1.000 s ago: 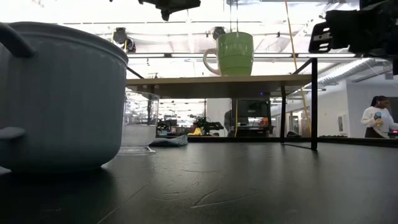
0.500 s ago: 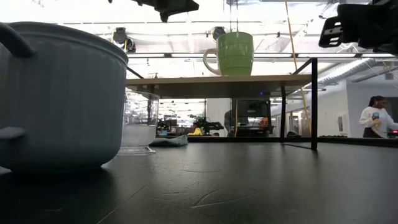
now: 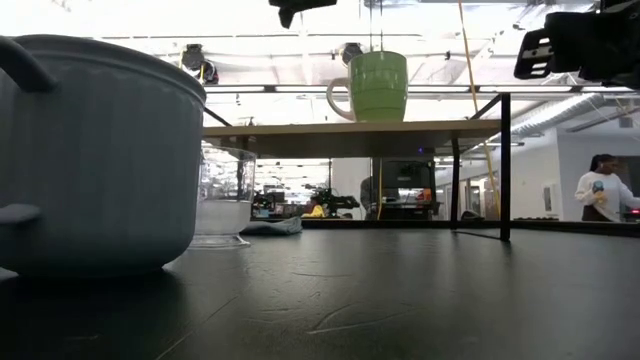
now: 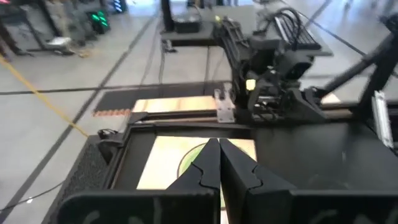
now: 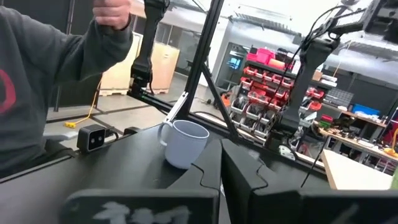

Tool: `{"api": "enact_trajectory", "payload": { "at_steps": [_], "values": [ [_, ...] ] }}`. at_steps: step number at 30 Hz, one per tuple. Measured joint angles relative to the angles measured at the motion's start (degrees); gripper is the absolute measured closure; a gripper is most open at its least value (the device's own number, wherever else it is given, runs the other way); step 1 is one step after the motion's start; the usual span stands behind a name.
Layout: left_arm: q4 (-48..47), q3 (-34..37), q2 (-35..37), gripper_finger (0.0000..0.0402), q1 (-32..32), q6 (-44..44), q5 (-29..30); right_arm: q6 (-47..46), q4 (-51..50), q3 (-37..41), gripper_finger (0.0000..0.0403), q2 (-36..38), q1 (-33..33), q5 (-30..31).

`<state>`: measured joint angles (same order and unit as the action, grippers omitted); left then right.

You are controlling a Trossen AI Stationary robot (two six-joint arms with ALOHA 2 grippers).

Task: Stack small to large cups/mugs on shelf
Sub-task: Put the green cup on the shelf

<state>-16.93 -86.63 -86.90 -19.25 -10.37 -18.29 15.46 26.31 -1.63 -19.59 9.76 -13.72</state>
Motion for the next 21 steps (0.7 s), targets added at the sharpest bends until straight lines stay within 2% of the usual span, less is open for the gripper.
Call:
{"api": "enact_trajectory", "payload": {
  "at_steps": [4, 7, 14, 21],
  "values": [
    [-9.6, -7.9, -5.4, 0.0401, -0.1, -3.4, 0.7, -1.2, -0.2, 0.0, 0.0403, 0.0, 0.0, 0.0],
    [-13.3, -10.3, -8.0, 0.0401, -0.6, -6.0, 1.1, -1.9, -1.7, 0.0, 0.0403, 0.0, 0.1, 0.0],
    [-16.2, -11.3, -10.1, 0.0398, -1.2, -7.7, 1.2, -2.6, -3.1, 0.0, 0.0403, 0.0, 0.1, -0.1],
    [-22.5, -11.3, -9.7, 0.0369, -1.4, -10.3, 2.5, -2.6, -3.1, 0.0, 0.0403, 0.0, 0.1, -0.1]
  ]
}}
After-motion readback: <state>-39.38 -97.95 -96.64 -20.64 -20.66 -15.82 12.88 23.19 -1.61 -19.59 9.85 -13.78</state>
